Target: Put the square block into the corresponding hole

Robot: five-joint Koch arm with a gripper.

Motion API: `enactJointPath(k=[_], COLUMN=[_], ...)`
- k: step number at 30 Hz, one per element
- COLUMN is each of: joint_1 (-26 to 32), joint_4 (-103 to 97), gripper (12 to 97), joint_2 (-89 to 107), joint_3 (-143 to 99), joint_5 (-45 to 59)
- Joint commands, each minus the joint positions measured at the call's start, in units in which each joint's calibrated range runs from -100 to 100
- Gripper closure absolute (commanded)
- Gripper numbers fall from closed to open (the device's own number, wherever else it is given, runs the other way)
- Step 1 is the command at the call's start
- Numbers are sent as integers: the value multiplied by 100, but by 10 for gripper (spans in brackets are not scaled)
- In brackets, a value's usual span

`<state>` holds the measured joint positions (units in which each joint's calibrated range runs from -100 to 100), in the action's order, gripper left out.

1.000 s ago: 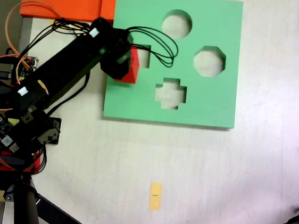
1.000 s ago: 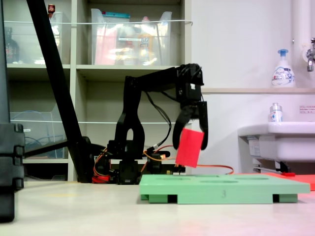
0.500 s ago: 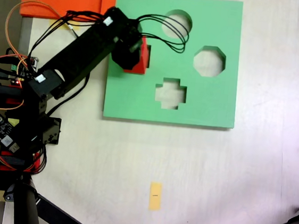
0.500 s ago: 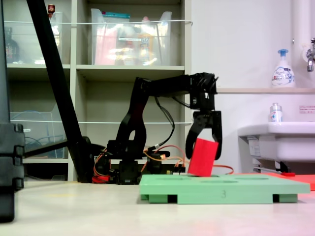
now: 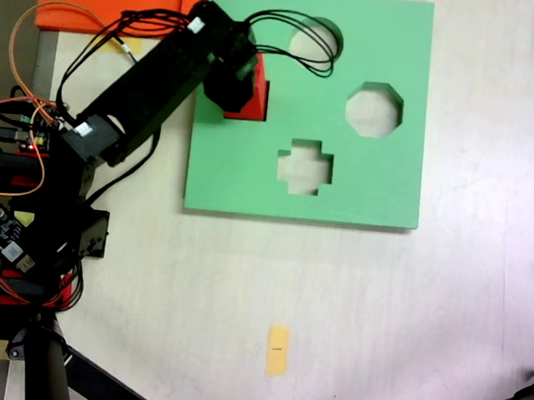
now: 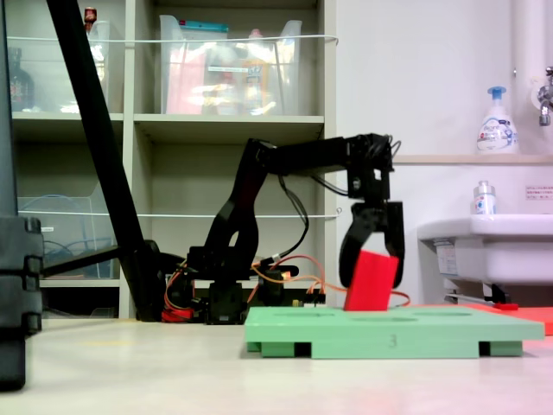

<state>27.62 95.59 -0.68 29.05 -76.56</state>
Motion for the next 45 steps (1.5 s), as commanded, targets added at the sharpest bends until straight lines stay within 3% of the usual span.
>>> enactJointPath(k=[1,8,9,11,15,20,45], joint_1=[44,59,59,59,29,20,-147], joint_4=[-214,-214,-214,-359,-484,-474,441], gripper=[845,840,804,644,528,313,310], joint_2=[13,-337,-379,-518,-630,-644,2331], joint_3=[355,464,464,624,634,634,185], joint_5=[-24,-24,-20,10,283,293,581])
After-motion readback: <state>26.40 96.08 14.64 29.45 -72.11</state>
